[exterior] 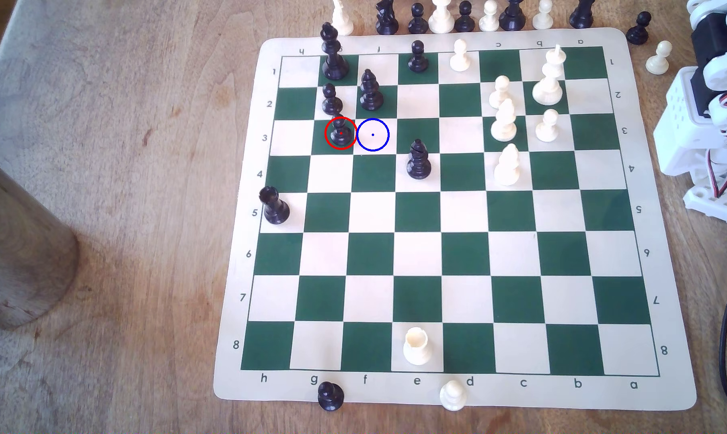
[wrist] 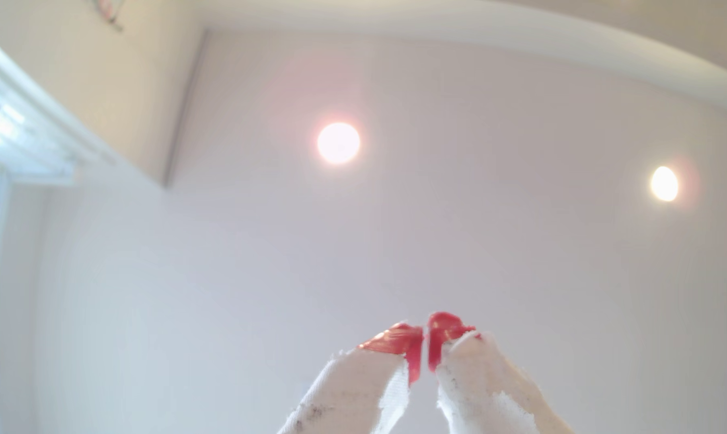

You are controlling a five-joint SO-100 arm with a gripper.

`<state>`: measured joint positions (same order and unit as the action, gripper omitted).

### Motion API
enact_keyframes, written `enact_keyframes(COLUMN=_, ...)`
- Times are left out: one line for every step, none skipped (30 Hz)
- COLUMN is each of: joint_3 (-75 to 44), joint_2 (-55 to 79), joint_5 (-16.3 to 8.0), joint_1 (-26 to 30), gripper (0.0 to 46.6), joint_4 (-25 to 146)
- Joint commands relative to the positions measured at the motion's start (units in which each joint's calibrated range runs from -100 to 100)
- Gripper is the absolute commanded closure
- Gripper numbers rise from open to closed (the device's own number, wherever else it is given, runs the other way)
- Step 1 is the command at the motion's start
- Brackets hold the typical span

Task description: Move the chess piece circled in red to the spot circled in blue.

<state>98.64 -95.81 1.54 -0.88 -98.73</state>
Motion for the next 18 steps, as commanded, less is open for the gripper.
enact_keyframes(joint_3=1.3, joint_2=0.1, joint_5=0.3, joint_1=-1.3, gripper=46.4, joint_4=1.6)
enact_keyframes(joint_3=1.0, joint_2=0.1, joint_5=0.3, joint_1=-0.9, gripper=46.4, joint_4=4.1)
enact_keyframes(joint_3=0.5, joint_2=0.1, joint_5=0.3, joint_1=-0.6, gripper=46.4, joint_4=6.8)
enact_keyframes(joint_3=-0.1, joint_2=0.1, joint_5=0.3, joint_1=-0.2, gripper=46.4, joint_4=9.0)
enact_keyframes(joint_3=-1.2, joint_2=0.1, joint_5=0.3, joint_1=0.2, gripper=46.4, joint_4=11.3)
enact_keyframes(joint_3=-4.2, joint_2=0.1, joint_5=0.3, joint_1=1.2, gripper=46.4, joint_4=14.5)
enact_keyframes(joint_3=-5.7, joint_2=0.1, joint_5=0.3, joint_1=1.2, gripper=46.4, joint_4=15.9)
enact_keyframes(joint_3=-7.1, joint_2=0.1, joint_5=0.3, joint_1=1.2, gripper=46.4, joint_4=17.8)
enact_keyframes(joint_3=-8.2, joint_2=0.1, joint_5=0.3, joint_1=1.2, gripper=46.4, joint_4=19.9)
enact_keyframes(joint_3=-10.8, joint_2=0.1, joint_5=0.3, joint_1=1.2, gripper=46.4, joint_4=26.5)
enact_keyframes(joint_3=-12.3, joint_2=0.1, joint_5=0.3, joint_1=1.2, gripper=46.4, joint_4=31.0)
enact_keyframes(joint_3=-14.1, joint_2=0.1, joint_5=0.3, joint_1=0.9, gripper=46.4, joint_4=36.5)
enact_keyframes(joint_3=-15.4, joint_2=0.1, joint_5=0.3, joint_1=0.8, gripper=46.4, joint_4=40.2)
enact_keyframes(joint_3=-16.3, joint_2=0.1, joint_5=0.1, joint_1=0.5, gripper=46.4, joint_4=43.1)
enact_keyframes(joint_3=-17.5, joint_2=0.1, joint_5=0.2, joint_1=0.0, gripper=46.4, joint_4=48.4)
enact_keyframes(joint_3=-18.1, joint_2=0.1, joint_5=0.3, joint_1=-0.2, gripper=46.4, joint_4=51.5)
enact_keyframes(joint_3=-19.0, joint_2=0.1, joint_5=0.2, joint_1=-0.6, gripper=46.4, joint_4=55.6)
enact_keyframes(joint_3=-20.0, joint_2=0.1, joint_5=0.1, joint_1=-1.0, gripper=46.4, joint_4=60.2)
